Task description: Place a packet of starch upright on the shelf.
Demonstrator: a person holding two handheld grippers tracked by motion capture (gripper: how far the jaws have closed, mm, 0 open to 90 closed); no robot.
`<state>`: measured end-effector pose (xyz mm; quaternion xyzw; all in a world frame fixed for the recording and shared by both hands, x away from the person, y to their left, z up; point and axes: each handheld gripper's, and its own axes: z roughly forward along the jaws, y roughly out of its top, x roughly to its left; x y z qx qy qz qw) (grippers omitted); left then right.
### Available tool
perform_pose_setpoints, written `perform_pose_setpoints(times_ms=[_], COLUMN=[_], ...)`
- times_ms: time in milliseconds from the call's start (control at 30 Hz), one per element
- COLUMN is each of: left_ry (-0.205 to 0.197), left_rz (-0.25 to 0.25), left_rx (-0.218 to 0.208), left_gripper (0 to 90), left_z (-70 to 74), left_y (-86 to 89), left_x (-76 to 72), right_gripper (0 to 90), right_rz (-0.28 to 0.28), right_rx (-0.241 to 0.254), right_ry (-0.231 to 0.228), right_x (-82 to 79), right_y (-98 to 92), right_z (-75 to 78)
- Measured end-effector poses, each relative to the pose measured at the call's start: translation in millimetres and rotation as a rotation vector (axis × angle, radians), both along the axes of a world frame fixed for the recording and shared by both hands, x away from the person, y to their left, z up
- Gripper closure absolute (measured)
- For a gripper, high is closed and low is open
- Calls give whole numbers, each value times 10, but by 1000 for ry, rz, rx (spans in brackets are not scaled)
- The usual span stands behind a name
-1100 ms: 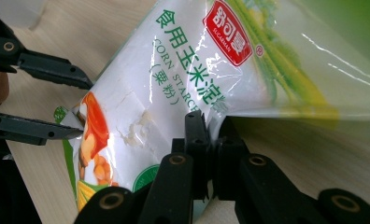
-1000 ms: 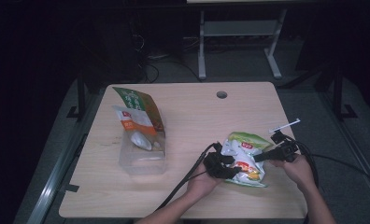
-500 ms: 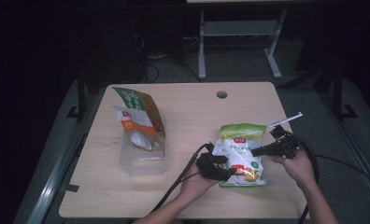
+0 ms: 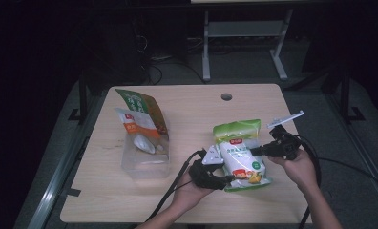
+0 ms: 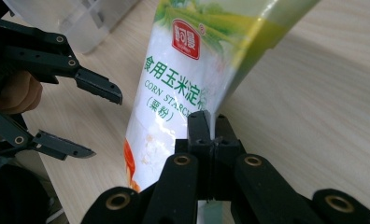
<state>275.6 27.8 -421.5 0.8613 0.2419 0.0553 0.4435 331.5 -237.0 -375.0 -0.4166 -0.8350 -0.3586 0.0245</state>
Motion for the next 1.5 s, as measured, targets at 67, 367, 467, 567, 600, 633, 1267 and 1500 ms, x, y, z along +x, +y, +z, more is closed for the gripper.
perform_pose_setpoints(times_ms=[67,367,467,567,600,633,1267,1500], left_ry=[-1,-9,-10,-7,-9,-19,79,144], left_rz=[6,11,13,16,21,26,85,11], left_rx=[-6,-30,-37,-50,-51,-52,-158,-195], left_gripper=[428,398,391,385,383,378,220,376], left_z=[-4,-25,-35,-42,-42,-43,-209,-156], left_y=[46,212,261,294,304,316,233,42], left_x=[-18,-122,-156,-192,-201,-200,247,284], right_gripper=[892,894,894,894,894,894,890,882], right_rz=[5,37,47,49,57,60,186,211], right_rx=[-6,-26,-30,-34,-29,-27,-18,-41], right_ry=[-12,-84,-110,-122,-126,-130,-244,-229], right_x=[-11,-81,-94,-101,-99,-103,-352,-378], right_y=[42,252,314,372,384,398,218,178], right_z=[44,250,303,340,348,357,247,197])
